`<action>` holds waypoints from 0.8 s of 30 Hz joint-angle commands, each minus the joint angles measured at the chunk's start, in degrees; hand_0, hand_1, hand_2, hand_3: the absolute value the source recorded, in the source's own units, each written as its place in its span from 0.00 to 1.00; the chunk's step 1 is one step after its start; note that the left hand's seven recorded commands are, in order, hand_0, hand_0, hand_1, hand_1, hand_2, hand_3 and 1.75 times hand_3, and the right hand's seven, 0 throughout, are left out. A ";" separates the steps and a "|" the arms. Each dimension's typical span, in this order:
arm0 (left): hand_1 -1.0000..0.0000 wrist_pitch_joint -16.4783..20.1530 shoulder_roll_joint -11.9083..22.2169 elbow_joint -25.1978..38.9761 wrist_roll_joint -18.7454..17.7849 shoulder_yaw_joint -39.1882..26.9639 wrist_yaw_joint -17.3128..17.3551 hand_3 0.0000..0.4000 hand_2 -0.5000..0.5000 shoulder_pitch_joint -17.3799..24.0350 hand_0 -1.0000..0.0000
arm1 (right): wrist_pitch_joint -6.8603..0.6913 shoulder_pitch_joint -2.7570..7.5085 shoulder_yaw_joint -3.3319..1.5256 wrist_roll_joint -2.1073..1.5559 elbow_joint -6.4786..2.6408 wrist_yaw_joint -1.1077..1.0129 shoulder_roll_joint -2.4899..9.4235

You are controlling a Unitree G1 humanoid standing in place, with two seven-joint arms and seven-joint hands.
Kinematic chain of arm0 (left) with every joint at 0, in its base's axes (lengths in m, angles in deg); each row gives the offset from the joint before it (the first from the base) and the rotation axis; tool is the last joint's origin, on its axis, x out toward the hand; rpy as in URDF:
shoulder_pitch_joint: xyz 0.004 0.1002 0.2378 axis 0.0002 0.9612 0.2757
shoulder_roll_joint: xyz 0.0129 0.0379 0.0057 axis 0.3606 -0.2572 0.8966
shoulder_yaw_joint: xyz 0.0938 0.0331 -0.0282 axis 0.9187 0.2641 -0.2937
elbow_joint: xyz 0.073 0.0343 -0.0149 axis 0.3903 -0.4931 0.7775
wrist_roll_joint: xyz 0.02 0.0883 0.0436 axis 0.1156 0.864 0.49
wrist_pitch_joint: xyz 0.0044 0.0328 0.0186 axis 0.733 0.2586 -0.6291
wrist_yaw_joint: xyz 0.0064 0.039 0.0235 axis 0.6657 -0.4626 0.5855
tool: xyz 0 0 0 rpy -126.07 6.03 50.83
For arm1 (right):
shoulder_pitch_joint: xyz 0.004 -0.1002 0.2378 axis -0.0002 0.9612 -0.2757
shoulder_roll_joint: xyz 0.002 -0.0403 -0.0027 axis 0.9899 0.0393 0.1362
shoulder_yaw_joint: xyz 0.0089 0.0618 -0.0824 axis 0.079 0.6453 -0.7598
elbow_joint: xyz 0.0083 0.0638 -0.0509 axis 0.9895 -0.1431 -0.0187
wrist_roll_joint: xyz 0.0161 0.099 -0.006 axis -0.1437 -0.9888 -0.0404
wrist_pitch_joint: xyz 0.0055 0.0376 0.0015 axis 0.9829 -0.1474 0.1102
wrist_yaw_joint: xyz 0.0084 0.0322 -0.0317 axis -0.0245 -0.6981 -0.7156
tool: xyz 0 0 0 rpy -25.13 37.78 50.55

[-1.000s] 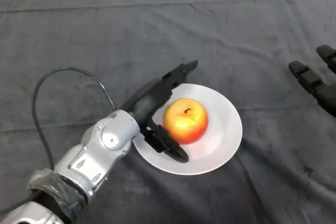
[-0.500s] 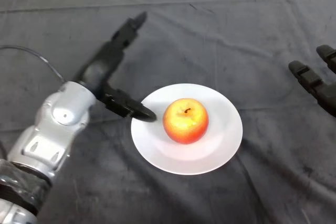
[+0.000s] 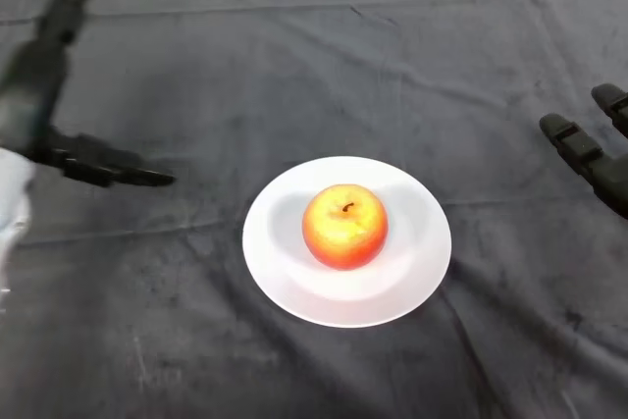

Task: Move the apple to the plate

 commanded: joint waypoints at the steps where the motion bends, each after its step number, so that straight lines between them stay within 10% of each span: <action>1: 1.00 -1.57 3.59 0.82 -0.80 -3.02 -1.18 0.00 0.50 2.57 1.00 | -0.03 -0.95 0.96 0.00 2.45 0.18 -1.07; 24: 1.00 -15.03 8.87 -14.99 -6.71 -27.44 -12.24 0.00 0.50 9.40 1.00 | -0.06 -1.05 0.99 -0.03 2.24 0.13 -1.18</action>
